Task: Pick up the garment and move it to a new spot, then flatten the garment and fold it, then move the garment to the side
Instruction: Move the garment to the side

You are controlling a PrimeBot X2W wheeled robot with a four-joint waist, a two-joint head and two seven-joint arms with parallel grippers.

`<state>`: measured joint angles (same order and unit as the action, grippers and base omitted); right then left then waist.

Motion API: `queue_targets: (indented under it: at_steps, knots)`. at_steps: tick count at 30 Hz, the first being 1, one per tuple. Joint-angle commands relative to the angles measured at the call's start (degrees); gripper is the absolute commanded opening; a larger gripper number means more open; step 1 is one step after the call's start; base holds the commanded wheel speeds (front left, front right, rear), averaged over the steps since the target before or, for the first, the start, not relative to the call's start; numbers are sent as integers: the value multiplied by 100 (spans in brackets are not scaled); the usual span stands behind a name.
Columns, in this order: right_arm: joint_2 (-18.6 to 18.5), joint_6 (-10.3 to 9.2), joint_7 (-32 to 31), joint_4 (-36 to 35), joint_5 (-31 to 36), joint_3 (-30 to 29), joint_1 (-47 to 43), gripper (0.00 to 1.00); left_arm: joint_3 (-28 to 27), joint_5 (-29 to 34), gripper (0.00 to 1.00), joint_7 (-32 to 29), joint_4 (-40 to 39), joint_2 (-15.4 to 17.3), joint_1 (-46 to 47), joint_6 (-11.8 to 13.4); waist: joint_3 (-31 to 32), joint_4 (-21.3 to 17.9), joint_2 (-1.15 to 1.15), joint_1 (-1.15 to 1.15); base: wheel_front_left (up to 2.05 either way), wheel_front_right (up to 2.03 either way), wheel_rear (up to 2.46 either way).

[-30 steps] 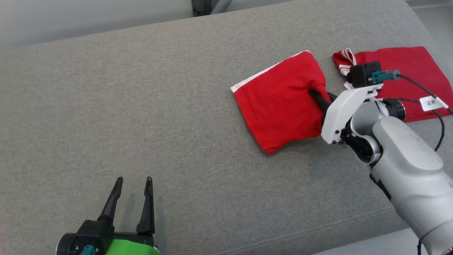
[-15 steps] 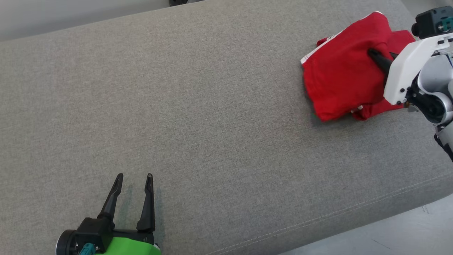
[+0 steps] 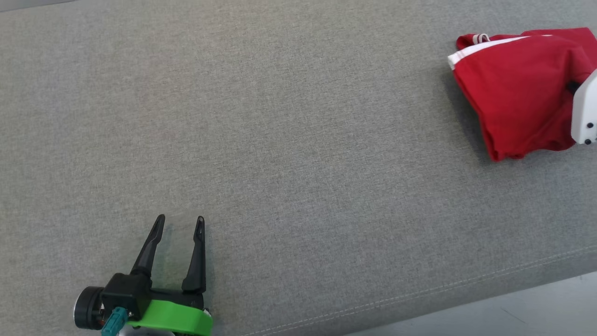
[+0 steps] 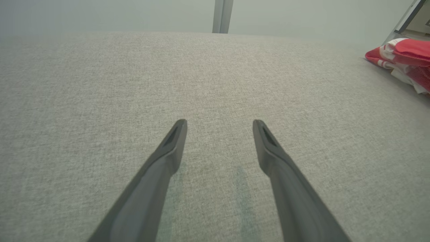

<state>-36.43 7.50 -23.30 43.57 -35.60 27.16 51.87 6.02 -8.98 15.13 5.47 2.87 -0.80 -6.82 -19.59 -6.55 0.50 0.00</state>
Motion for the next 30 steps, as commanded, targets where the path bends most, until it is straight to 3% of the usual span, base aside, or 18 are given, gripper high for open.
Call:
queue_targets:
  at_steps: [1,3,4,5,6,12,17,24,30]
  knots:
    - [-49,-4,56,125,133,-30,76,0,-27,37,100,-3,4,11,103,-23,-114,125,-50,0,0,0,0]
    - [-16,-4,56,433,298,-92,72,18,-28,20,100,-3,19,11,104,-20,-134,169,-50,0,0,0,0]
    - [-8,-4,95,574,389,-143,84,35,-27,7,100,-3,20,11,107,-22,-141,186,-50,0,0,0,0]
    - [-19,-4,181,706,495,-199,114,78,-23,-4,100,-3,22,11,106,-25,-147,200,-50,0,0,0,0]
    - [-16,-5,254,866,632,-274,145,100,-20,-9,100,-3,24,11,103,-29,-150,212,-50,0,0,0,0]
    - [233,-7,870,1525,1332,-578,261,100,-29,-44,100,-3,34,10,75,-37,-111,215,-50,0,0,0,0]
    - [456,-7,1655,1615,1672,-882,392,100,-76,-90,100,-3,34,10,24,0,91,171,-50,0,0,0,0]
    - [701,-7,3047,976,1686,-1444,34,100,-231,-244,100,-3,88,11,-242,119,683,141,-50,0,0,0,0]
    - [884,-7,3579,223,1722,-1791,-743,100,-480,-163,100,-3,109,10,-433,278,1072,146,-50,0,0,0,0]
